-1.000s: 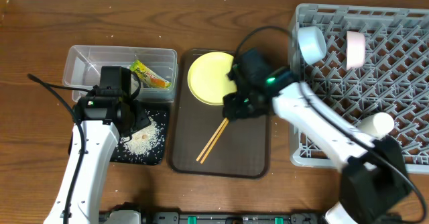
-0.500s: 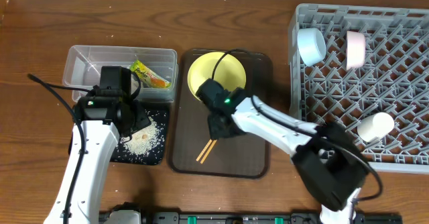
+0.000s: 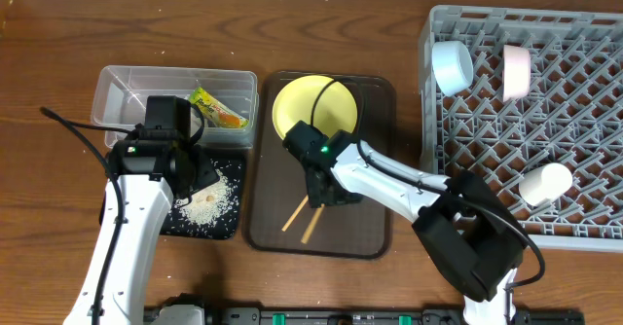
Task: Sort waste into correct bins and load items into the dishwasher rack
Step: 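Reach the right gripper down and pinch one wooden chopstick, then carry the chopstick to the rack and drop it in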
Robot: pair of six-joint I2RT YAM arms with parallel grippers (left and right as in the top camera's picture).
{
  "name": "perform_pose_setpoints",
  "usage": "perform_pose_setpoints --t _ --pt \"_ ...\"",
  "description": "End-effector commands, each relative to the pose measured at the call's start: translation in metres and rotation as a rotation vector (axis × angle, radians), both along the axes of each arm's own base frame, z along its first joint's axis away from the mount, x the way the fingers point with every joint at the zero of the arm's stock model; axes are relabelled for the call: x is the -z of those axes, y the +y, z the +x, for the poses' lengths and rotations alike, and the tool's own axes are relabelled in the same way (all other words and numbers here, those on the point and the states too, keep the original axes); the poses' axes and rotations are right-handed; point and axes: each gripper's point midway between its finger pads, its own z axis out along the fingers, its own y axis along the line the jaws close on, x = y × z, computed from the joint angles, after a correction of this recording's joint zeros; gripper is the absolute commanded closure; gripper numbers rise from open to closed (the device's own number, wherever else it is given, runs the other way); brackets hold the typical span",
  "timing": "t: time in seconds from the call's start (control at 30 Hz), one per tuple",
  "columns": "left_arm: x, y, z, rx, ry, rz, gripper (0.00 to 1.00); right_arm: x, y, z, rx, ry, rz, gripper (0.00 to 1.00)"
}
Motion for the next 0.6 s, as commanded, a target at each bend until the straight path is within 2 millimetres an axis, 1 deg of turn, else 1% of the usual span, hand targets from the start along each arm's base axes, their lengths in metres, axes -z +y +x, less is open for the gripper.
perform_pose_setpoints --t 0.0,0.1,0.13,0.23,0.33,0.47,0.57 --pt "-0.004 0.002 0.002 -0.019 -0.015 0.002 0.41 0.007 -0.023 0.009 0.059 -0.037 -0.098 0.46" --pt "-0.004 0.002 0.002 -0.019 -0.015 0.002 0.41 0.007 -0.029 0.013 0.076 -0.036 -0.108 0.47" --pt "-0.004 0.002 0.002 -0.019 -0.015 0.002 0.41 0.007 -0.030 0.014 0.081 -0.036 -0.108 0.49" --pt "-0.004 0.002 0.002 -0.019 -0.015 0.002 0.41 0.006 -0.035 0.017 0.096 -0.033 -0.110 0.63" --pt "-0.004 0.002 0.002 -0.019 -0.015 0.002 0.41 0.006 -0.039 0.018 0.108 -0.028 -0.116 0.72" --pt "-0.004 0.002 0.002 -0.019 -0.015 0.002 0.41 0.006 -0.043 0.018 0.113 -0.020 -0.123 0.87" --pt "-0.004 0.002 0.002 -0.019 -0.015 0.002 0.41 0.005 -0.046 0.020 0.122 -0.019 -0.124 0.93"
